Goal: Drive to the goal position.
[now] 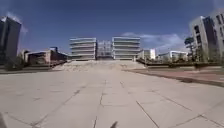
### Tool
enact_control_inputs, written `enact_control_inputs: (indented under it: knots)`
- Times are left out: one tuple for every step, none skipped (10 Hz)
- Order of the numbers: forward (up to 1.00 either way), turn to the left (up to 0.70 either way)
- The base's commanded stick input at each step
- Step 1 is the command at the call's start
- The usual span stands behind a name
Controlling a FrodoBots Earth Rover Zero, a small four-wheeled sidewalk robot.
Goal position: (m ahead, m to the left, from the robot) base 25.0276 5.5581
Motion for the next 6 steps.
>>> enact_control_inputs:
  knots:
    - [0.55, -0.01]
    - [0.54, -0.01]
    - [0.54, -0.01]
    - [0.55, -0.01]
    - [0.54, -0.01]
    - [0.54, -0.01]
